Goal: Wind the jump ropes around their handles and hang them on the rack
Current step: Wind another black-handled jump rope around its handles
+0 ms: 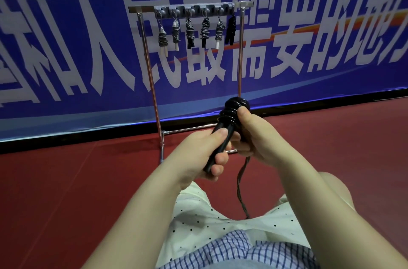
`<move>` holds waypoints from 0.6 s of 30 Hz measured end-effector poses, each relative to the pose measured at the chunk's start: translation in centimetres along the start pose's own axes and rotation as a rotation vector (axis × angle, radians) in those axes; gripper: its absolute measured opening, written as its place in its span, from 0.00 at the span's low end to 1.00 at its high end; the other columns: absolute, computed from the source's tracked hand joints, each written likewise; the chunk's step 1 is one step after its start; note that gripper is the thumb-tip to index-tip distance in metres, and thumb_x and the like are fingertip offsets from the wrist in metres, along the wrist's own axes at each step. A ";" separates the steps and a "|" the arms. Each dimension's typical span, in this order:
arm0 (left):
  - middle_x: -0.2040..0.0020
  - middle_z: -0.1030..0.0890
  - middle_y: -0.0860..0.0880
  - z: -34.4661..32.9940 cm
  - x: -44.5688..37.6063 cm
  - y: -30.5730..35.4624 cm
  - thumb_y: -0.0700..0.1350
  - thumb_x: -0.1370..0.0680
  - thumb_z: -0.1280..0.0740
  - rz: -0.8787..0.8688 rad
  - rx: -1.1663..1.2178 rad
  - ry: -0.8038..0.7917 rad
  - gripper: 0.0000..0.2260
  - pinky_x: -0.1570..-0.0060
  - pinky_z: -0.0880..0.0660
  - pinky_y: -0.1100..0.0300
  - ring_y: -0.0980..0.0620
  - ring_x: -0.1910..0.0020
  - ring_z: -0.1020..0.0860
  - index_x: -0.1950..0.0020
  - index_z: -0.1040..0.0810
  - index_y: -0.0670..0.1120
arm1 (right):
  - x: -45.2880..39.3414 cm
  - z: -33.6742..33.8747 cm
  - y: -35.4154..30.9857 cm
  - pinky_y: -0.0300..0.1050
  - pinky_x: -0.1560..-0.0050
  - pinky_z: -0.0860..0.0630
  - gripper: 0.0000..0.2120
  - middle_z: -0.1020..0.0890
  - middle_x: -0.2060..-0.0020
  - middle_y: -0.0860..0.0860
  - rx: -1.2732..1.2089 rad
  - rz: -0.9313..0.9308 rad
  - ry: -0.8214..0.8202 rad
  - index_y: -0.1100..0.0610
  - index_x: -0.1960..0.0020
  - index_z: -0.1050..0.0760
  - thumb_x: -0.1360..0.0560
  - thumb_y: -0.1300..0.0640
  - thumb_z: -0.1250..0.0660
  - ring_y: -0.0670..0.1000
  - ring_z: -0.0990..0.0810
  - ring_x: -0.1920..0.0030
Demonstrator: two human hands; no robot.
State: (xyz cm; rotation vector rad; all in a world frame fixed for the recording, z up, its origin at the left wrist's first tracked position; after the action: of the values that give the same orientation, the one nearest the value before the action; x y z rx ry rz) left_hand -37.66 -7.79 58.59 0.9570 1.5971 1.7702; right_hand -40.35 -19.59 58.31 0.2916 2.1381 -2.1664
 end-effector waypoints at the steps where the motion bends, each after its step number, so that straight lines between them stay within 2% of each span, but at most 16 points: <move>1: 0.74 0.30 0.52 0.2 -0.1 0.1 0.50 0.18 0.44 -0.011 -0.069 0.052 0.14 0.75 0.33 0.65 0.54 0.78 0.33 0.58 0.27 0.45 | 0.0 0.2 0.2 0.38 0.75 0.46 0.31 0.35 0.73 0.47 0.029 -0.014 0.023 0.58 0.63 0.30 0.32 0.28 0.39 0.45 0.43 0.75; 2: 0.74 0.30 0.51 0.4 -0.2 0.1 0.49 0.18 0.43 -0.020 -0.135 0.103 0.13 0.76 0.34 0.65 0.54 0.78 0.33 0.59 0.28 0.45 | 0.1 0.3 0.3 0.38 0.75 0.46 0.30 0.36 0.73 0.48 0.066 -0.028 0.053 0.58 0.61 0.31 0.29 0.29 0.41 0.45 0.44 0.75; 4: 0.73 0.29 0.49 0.9 -0.5 0.3 0.48 0.19 0.42 -0.043 -0.278 0.205 0.12 0.77 0.34 0.65 0.53 0.78 0.33 0.60 0.29 0.45 | 0.2 0.5 0.5 0.38 0.75 0.46 0.26 0.40 0.73 0.49 0.153 -0.052 0.113 0.57 0.65 0.35 0.23 0.35 0.47 0.46 0.45 0.75; 6: 0.71 0.27 0.49 1.2 -0.6 0.4 0.49 0.19 0.41 -0.081 -0.446 0.280 0.12 0.73 0.31 0.62 0.53 0.76 0.31 0.61 0.29 0.47 | 0.1 0.3 0.8 0.38 0.75 0.46 0.24 0.41 0.75 0.47 0.213 -0.065 0.160 0.56 0.67 0.36 0.20 0.41 0.51 0.46 0.46 0.76; 10: 0.65 0.21 0.50 1.9 -0.7 0.8 0.54 0.20 0.43 -0.106 -0.719 0.350 0.12 0.60 0.25 0.54 0.50 0.70 0.23 0.59 0.29 0.49 | -0.1 0.2 1.1 0.39 0.74 0.44 0.26 0.38 0.76 0.46 0.260 -0.088 0.232 0.56 0.67 0.32 0.18 0.43 0.51 0.46 0.43 0.75; 12: 0.63 0.21 0.50 2.3 -0.8 1.1 0.56 0.21 0.43 -0.106 -0.890 0.392 0.13 0.60 0.25 0.52 0.49 0.65 0.22 0.59 0.30 0.50 | -0.2 0.2 1.5 0.39 0.73 0.42 0.24 0.35 0.73 0.48 0.219 -0.109 0.235 0.58 0.62 0.29 0.18 0.43 0.51 0.46 0.41 0.74; 14: 0.65 0.24 0.52 2.3 -0.7 1.5 0.58 0.21 0.44 -0.127 -1.050 0.431 0.13 0.65 0.31 0.55 0.50 0.65 0.25 0.57 0.30 0.51 | -0.3 -0.1 1.8 0.39 0.73 0.41 0.23 0.31 0.72 0.49 0.086 -0.129 0.213 0.59 0.54 0.27 0.19 0.42 0.49 0.46 0.39 0.74; 16: 0.65 0.26 0.53 2.0 -0.5 2.0 0.58 0.20 0.45 -0.176 -1.178 0.463 0.13 0.66 0.34 0.56 0.51 0.63 0.25 0.53 0.29 0.51 | -0.3 -0.2 1.8 0.38 0.74 0.42 0.24 0.30 0.73 0.49 -0.063 -0.160 0.191 0.58 0.56 0.27 0.24 0.37 0.46 0.45 0.39 0.76; 18: 0.65 0.27 0.54 1.4 -0.4 2.6 0.58 0.20 0.46 -0.246 -1.267 0.486 0.13 0.64 0.32 0.56 0.49 0.62 0.25 0.49 0.29 0.51 | -0.1 -0.2 1.5 0.39 0.74 0.43 0.26 0.31 0.73 0.49 -0.154 -0.183 0.195 0.56 0.60 0.28 0.32 0.32 0.44 0.45 0.39 0.76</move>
State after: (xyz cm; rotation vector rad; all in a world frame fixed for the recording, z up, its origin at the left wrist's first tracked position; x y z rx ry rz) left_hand -36.17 -7.60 61.14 -0.2700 0.4563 2.3276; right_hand -39.89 -19.40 56.87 0.3194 2.5156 -2.1263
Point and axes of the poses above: each hand's wrist, its own x-axis away from the middle knuckle, its own z-axis out of the back of the hand, y = z × x, the point moved 5 cm from there along -x, towards the middle knuckle
